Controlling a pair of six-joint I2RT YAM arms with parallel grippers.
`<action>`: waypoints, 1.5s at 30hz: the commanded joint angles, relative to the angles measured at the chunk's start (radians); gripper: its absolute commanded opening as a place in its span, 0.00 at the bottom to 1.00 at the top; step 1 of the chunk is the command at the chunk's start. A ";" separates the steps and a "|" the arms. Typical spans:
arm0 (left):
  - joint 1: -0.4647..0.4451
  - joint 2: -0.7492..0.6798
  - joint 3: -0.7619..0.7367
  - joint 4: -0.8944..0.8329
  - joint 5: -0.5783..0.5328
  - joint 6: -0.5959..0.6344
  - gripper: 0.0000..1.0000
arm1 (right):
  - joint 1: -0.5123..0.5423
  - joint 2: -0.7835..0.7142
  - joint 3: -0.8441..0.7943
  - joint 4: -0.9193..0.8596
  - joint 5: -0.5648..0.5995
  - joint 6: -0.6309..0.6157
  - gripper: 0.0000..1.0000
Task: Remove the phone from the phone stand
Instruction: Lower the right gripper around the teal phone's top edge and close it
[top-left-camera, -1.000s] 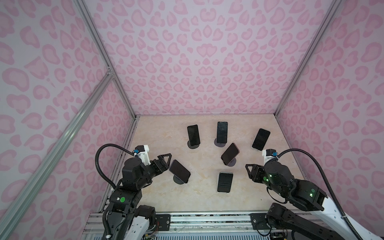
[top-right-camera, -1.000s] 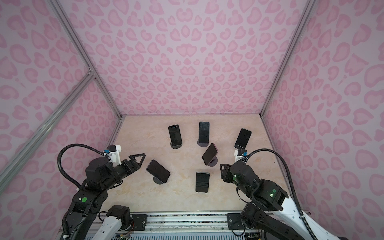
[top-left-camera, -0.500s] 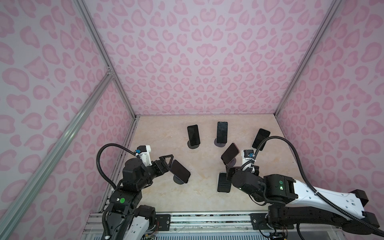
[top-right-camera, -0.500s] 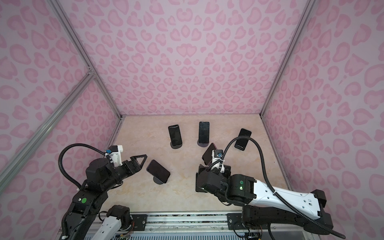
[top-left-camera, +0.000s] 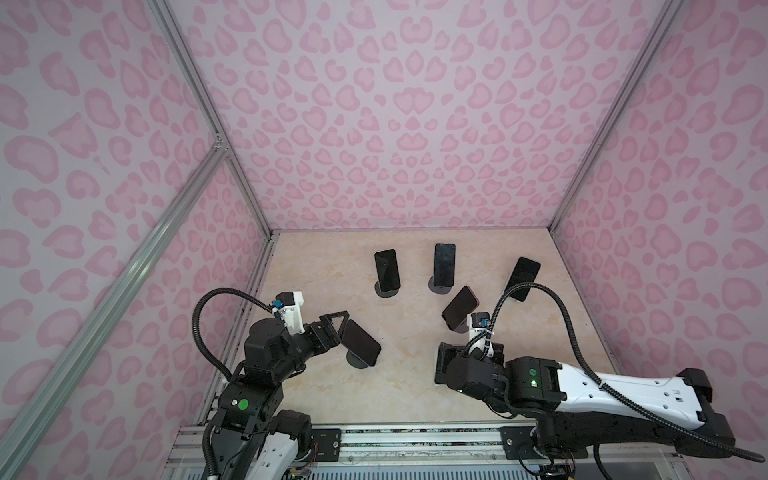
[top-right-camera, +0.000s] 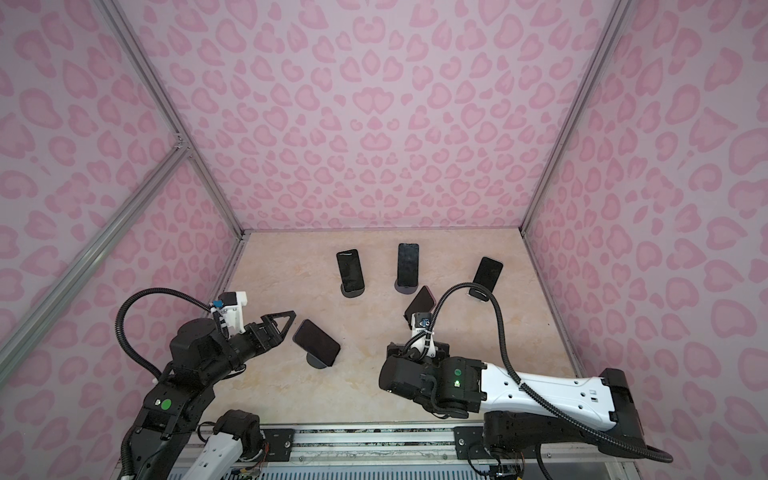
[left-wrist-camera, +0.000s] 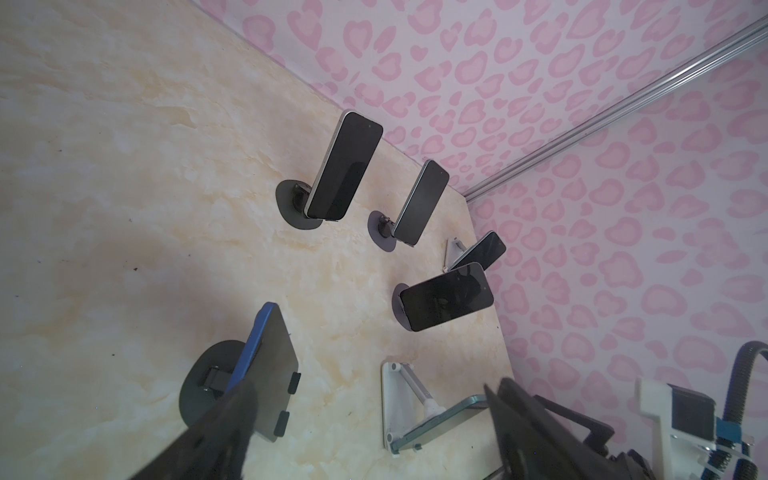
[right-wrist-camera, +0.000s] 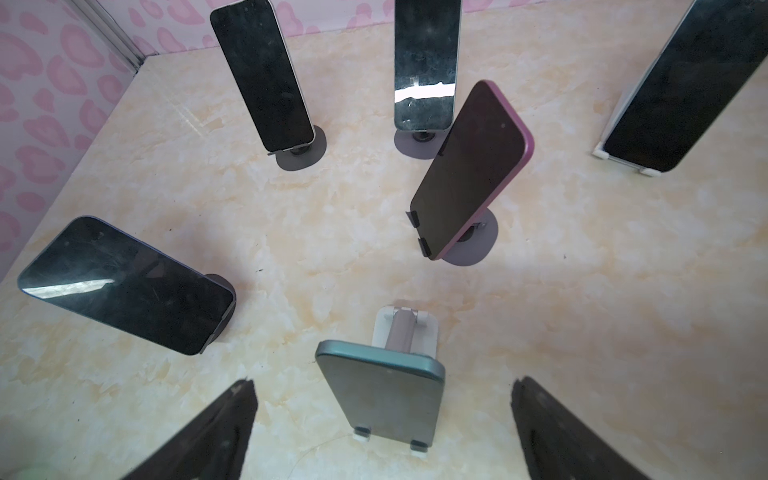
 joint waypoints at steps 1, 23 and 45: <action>-0.002 -0.005 -0.007 0.010 0.013 -0.003 0.91 | 0.007 0.031 0.010 0.007 0.028 0.041 0.98; -0.003 -0.039 -0.001 -0.015 0.021 -0.004 0.91 | -0.080 0.064 0.007 0.005 -0.124 0.065 0.98; -0.003 -0.065 -0.001 -0.039 -0.001 -0.002 0.91 | -0.079 0.190 0.079 -0.059 -0.094 0.122 0.98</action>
